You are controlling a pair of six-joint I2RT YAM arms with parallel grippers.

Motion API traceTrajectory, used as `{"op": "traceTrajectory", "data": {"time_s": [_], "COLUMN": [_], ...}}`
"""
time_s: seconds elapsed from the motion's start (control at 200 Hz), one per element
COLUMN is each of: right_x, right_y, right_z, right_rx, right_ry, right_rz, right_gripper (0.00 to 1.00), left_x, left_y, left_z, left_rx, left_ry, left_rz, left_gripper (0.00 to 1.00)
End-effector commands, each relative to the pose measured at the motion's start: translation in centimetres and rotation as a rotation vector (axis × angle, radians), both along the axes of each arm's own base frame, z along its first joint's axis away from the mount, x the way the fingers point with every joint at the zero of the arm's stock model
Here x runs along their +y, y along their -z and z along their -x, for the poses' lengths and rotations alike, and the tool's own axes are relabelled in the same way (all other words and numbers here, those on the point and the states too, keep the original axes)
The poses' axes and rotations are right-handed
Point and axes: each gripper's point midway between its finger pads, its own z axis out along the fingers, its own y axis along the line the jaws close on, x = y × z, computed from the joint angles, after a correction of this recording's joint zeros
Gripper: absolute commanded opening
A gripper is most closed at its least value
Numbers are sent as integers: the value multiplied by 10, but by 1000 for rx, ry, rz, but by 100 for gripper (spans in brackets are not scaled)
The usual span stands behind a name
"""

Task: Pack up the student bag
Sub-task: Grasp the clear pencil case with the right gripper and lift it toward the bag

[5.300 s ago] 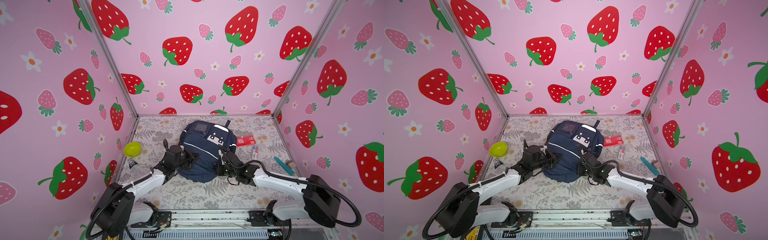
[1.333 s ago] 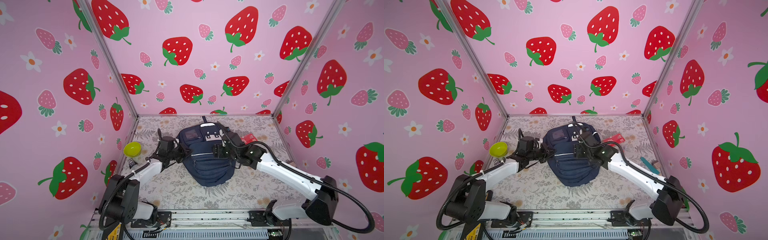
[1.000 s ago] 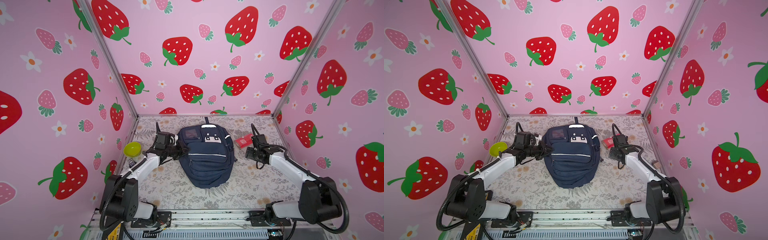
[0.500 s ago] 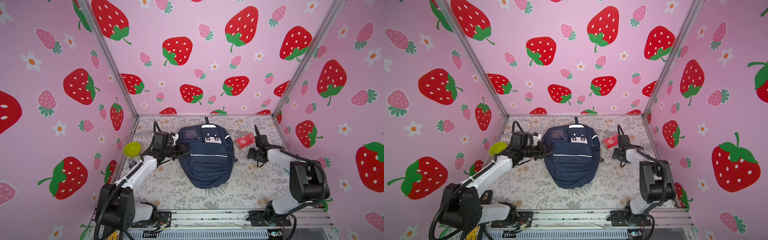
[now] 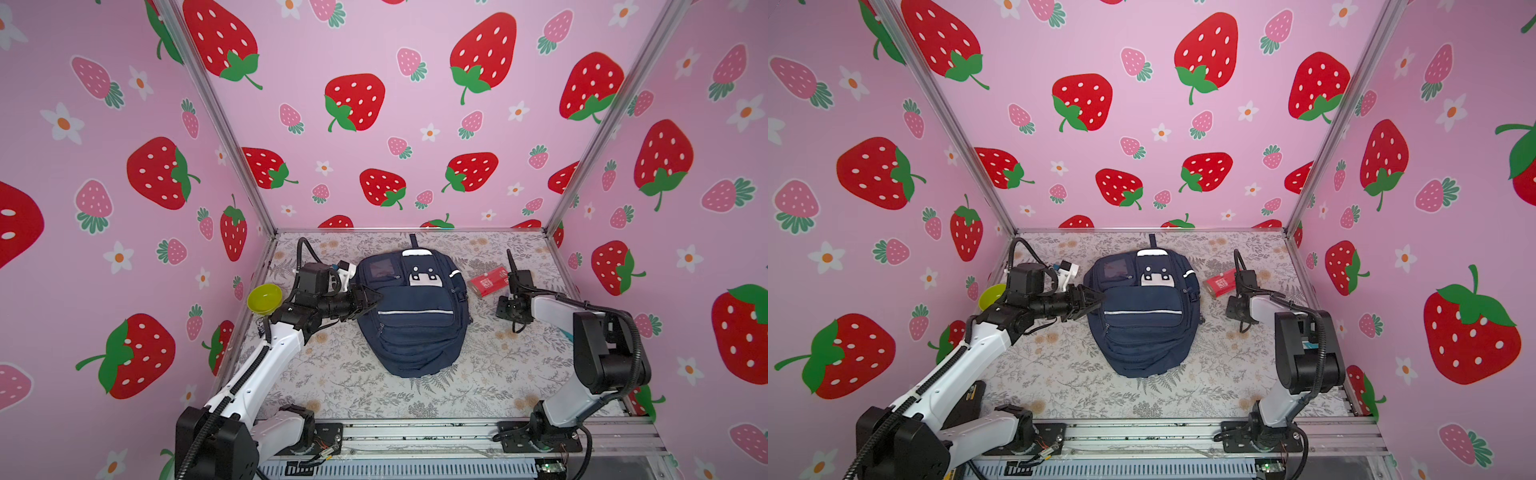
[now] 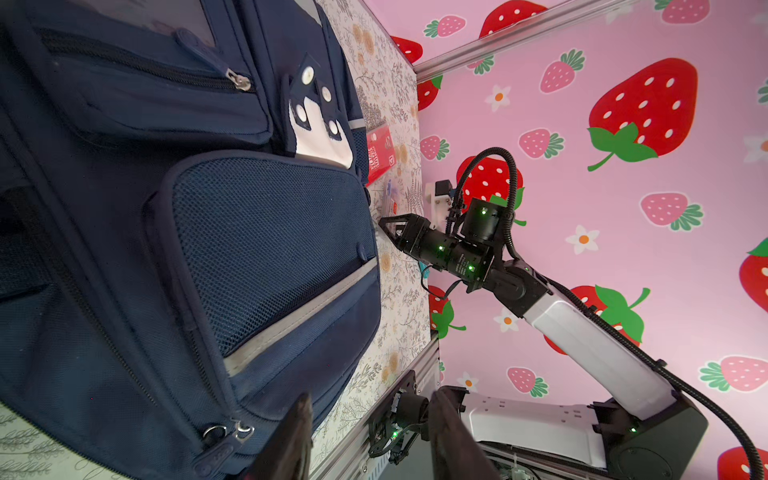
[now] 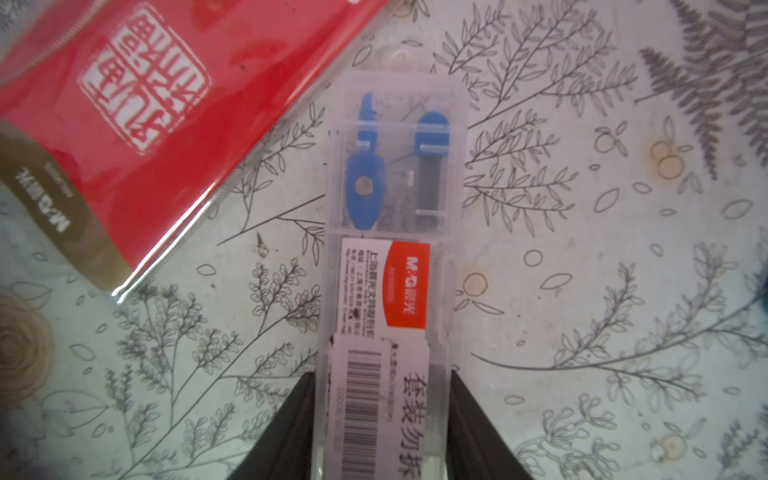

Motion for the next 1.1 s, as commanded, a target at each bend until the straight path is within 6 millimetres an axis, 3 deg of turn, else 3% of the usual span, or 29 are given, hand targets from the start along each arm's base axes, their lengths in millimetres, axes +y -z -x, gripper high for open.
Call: {"op": "traceTrajectory", "data": {"time_s": [0.0,0.12,0.27,0.46,0.6,0.785,0.926,1.096], "right_x": [2,17,55,119,169,228,270,302], "right_y": [0,-16,-55,-121,-169,-201,-217,-239], "right_z": [9,19,37,60,72,85,102,127], "right_rx": [14,-8,-67,-163,-248,-340,-379,-419], "right_ry": [-12,-50,-147,-306,-480,-767,-944,-1081], "right_rz": [-15,-52,-82,-144,-230,-319,-393,-499], "right_gripper": [42,36,30,23,21,18,17,17], "left_x": [-4,-4,-5,-10,-18,-34,-41,-40], "left_y": [-12,-20,-36,-56,-81,-116,-115,-82], "left_z": [5,3,-8,-32,-47,-53,-51,-55], "left_rx": [-23,-43,-64,4,-3,-58,-34,77], "left_ry": [32,27,-9,-73,-73,6,38,-4], "left_rz": [20,34,58,149,196,235,211,137], "left_gripper": [47,45,42,44,45,48,52,52]}}
